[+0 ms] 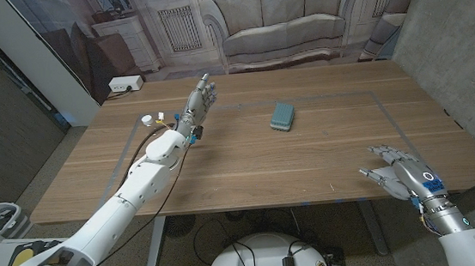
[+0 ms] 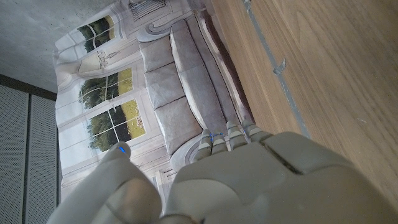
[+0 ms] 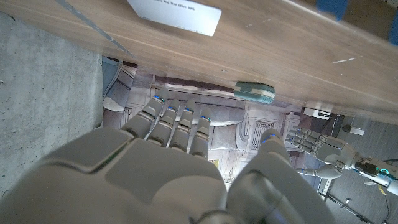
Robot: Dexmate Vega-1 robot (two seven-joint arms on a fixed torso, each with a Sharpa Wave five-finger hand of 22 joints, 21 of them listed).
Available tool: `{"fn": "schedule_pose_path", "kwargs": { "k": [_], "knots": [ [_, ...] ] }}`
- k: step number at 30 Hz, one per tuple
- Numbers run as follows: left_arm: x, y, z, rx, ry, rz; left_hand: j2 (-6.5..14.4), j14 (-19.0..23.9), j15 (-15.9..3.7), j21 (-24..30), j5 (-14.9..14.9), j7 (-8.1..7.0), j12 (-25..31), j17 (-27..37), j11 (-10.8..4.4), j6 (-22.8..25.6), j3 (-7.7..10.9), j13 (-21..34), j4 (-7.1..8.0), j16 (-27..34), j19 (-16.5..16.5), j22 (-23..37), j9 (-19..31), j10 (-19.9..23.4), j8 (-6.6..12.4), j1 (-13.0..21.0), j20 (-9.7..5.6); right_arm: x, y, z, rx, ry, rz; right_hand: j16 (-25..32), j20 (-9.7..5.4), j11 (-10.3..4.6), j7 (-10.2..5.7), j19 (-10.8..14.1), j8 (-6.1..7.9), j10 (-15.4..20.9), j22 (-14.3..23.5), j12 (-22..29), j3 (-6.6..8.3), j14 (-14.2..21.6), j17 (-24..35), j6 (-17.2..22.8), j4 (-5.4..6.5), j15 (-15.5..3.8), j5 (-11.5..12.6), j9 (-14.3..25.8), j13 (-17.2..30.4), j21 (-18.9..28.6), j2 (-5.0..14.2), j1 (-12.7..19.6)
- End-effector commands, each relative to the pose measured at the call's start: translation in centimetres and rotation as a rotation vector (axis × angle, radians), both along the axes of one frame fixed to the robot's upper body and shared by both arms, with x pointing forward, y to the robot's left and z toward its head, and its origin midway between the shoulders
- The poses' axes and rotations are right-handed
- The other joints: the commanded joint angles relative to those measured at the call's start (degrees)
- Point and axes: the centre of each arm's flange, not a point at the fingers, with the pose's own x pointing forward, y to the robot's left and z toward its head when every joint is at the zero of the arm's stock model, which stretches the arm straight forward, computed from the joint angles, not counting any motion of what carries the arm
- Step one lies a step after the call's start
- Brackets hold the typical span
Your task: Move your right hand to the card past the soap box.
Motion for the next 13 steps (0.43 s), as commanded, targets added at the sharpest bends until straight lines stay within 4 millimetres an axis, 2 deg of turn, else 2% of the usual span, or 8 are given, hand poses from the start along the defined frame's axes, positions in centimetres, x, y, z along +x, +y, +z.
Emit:
{"fn": "schedule_pose_path", "kwargs": {
  "k": [1,6,13],
  "knots": [
    [-0.34,1.3,0.05,0.02,-0.01,-0.007,0.04,-0.1,-0.19,0.14,-0.03,0.23,-0.08,0.16,-0.03,0.1,-0.34,0.25,0.06,0.31,-0.77,0.2,0.35,0.16,0.03,0.09,0.09,1.19,0.82,-1.03,-0.006,-0.018,-0.024,-0.14,-3.56,0.04,0.14,0.65,0.39,0.73,0.12,0.4,0.17,0.35,0.27,0.6,-0.33,-3.21,0.54,0.15,0.14,-0.24,-0.44,0.13],
    [-0.13,1.86,0.0,0.028,-0.004,-0.013,0.1,-0.13,-0.2,0.14,-0.06,0.26,-0.08,0.16,-0.21,0.1,-0.37,0.25,0.05,0.3,-0.82,0.2,0.35,0.18,0.02,0.15,0.08,1.84,0.77,-1.26,0.008,-0.015,-0.043,-0.05,-3.6,-0.06,0.0,0.7,0.4,1.12,0.13,0.5,0.15,0.7,0.28,0.83,-0.3,-3.48,0.71,0.15,0.15,-0.36,-0.47,0.12],
    [0.02,2.17,-0.17,0.023,0.003,-0.01,0.16,-0.17,-0.19,0.1,-0.09,0.24,-0.08,0.16,-0.27,0.11,-0.39,0.25,0.05,0.29,-0.94,0.2,0.35,0.17,0.02,0.2,0.23,1.55,0.19,-0.95,0.02,-0.026,-0.059,-0.02,-3.69,-0.07,-0.11,0.84,0.44,1.3,0.14,0.51,0.12,0.91,0.29,1.14,-0.28,-3.52,0.9,0.16,0.15,-0.45,-0.51,0.12]
  ]
}}
